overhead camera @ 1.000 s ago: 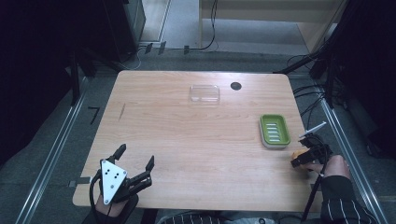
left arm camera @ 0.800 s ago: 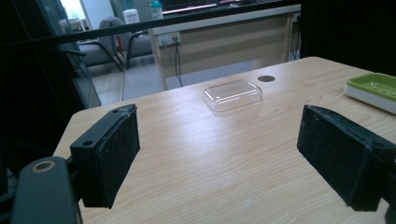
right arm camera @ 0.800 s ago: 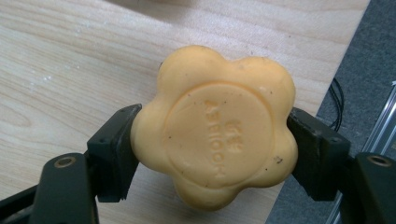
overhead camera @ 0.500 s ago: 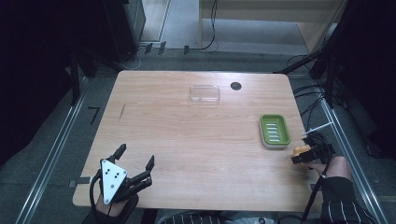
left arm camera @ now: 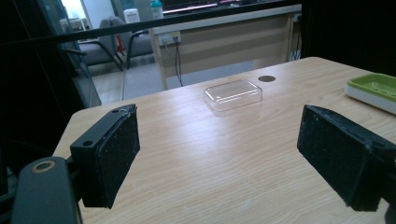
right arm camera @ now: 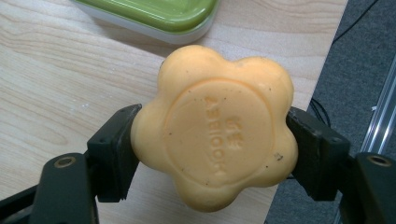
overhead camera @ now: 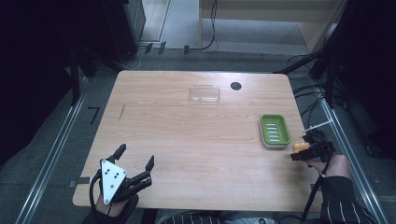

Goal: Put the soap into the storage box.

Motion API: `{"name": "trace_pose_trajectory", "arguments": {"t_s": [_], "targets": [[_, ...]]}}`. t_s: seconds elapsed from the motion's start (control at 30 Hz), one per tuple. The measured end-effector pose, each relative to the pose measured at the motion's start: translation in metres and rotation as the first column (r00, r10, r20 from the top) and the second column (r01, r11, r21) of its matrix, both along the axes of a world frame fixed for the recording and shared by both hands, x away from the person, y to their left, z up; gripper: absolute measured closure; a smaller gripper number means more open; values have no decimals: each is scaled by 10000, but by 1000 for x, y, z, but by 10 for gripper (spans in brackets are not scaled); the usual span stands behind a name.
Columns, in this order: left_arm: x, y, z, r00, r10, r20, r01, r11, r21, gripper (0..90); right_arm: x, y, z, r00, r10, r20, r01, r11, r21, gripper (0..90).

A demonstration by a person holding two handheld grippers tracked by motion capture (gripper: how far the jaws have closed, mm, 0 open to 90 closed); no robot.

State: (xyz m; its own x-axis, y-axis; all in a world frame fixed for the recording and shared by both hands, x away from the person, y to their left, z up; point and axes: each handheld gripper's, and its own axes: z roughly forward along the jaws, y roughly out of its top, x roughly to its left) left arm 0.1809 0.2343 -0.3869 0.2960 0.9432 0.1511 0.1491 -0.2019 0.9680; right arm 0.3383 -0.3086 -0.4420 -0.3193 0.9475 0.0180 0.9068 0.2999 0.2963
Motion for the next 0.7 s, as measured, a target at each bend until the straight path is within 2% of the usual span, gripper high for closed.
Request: {"name": "trace_pose_trajectory", "arguments": {"t_s": [0.07,0.13,0.7], "targets": [[0,0,0,10000,6,-6,-6,10000,6,136,0,1,2,10000,11,56,-10,10000,-9,265],[0,0,0,10000,19,-3,-19,10000,-13,136,0,2,3,9999,35,133,-37,9998,196,265],[-1,0,0,10000,35,-40,-35,10000,30,136,5,16,15,9976,303,630,-319,9992,246,266]]}}
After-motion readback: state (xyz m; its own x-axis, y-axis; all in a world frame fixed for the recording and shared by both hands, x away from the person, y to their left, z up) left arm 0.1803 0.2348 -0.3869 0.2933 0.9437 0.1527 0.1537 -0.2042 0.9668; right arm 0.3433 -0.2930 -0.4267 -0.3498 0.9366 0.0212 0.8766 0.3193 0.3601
